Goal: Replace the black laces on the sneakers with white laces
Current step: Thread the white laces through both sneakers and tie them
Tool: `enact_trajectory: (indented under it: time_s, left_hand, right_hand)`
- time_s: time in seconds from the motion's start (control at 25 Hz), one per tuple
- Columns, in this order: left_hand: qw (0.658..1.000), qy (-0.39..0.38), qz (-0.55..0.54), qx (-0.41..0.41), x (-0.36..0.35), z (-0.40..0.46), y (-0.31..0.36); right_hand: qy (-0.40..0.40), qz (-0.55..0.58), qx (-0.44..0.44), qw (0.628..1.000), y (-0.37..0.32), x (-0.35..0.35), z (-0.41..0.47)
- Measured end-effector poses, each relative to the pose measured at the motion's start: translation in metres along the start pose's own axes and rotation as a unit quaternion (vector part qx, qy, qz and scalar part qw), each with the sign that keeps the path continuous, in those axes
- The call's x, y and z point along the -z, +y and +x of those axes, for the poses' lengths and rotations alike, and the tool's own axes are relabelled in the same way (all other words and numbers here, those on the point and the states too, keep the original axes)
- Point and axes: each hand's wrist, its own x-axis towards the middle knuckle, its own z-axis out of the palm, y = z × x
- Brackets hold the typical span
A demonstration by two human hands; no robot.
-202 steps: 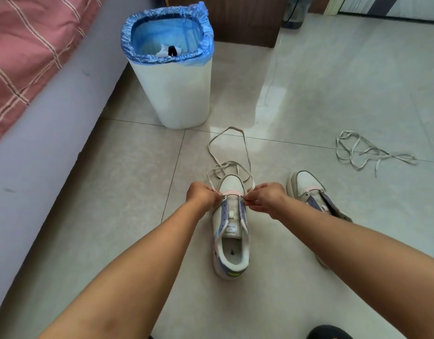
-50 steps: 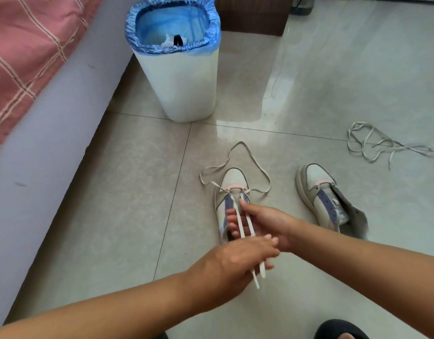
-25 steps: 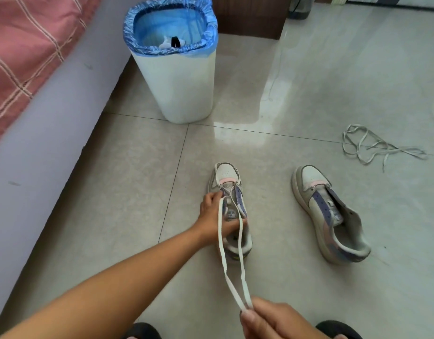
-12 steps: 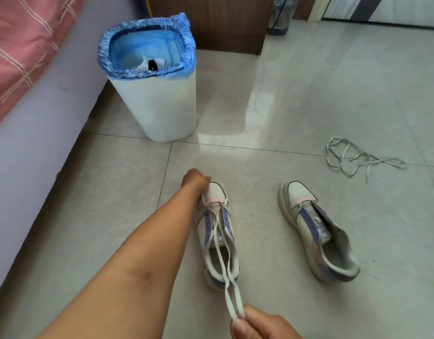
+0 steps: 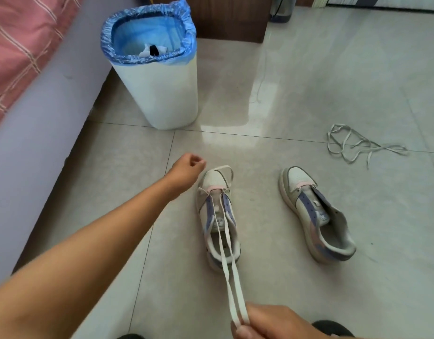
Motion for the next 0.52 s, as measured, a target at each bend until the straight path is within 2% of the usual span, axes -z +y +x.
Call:
enact_trajectory:
  time_s: [0.04,0.08,0.12,0.16,0.2,0.24,0.28,0.36,0.4,0.48,0.52]
  left_hand:
    - [0.998,0.020,0.014,0.050,0.003,-0.020,-0.006]
    - [0.993,-0.021,0.005,0.120,0.005,-0.047,-0.009]
    - [0.973,-0.115,-0.030,0.196,0.002,-0.075,-0.011]
    - [0.937,-0.222,-0.082,0.257,-0.003,-0.102,-0.011]
    - [0.899,-0.295,-0.144,0.290,-0.009,-0.125,-0.009]
    - [0.876,-0.317,-0.210,0.297,-0.014,-0.142,-0.006]
    - [0.867,-0.304,-0.270,0.288,-0.017,-0.154,-0.003]
    - [0.875,-0.238,-0.339,0.252,-0.014,-0.170,0.004]
    - [0.883,-0.223,-0.343,0.229,-0.010,-0.178,0.007]
    - [0.903,-0.244,-0.301,0.184,-0.005,-0.196,0.012]
    - [0.910,-0.267,-0.270,0.167,-0.005,-0.205,0.010]
  right_hand:
    - [0.005,0.012,-0.016,1.000,-0.003,-0.004,-0.002]
    - [0.010,0.015,-0.033,0.999,-0.004,-0.009,-0.005]
    - [0.006,0.015,-0.050,0.999,-0.005,-0.013,-0.007]
    - [0.003,0.008,-0.054,0.998,-0.003,-0.015,-0.007]
    - [-0.010,0.004,-0.063,0.998,0.003,-0.019,-0.008]
    - [-0.020,0.002,-0.080,0.997,0.011,-0.021,-0.006]
    - [-0.037,0.005,-0.098,0.994,0.021,-0.023,-0.005]
    - [-0.086,0.083,-0.149,0.982,0.038,-0.024,0.002]
    - [-0.080,0.149,-0.194,0.966,0.045,-0.021,0.007]
    - [0.043,0.308,-0.272,0.911,0.054,-0.008,0.024]
    - [0.089,0.362,-0.275,0.886,0.057,0.000,0.037]
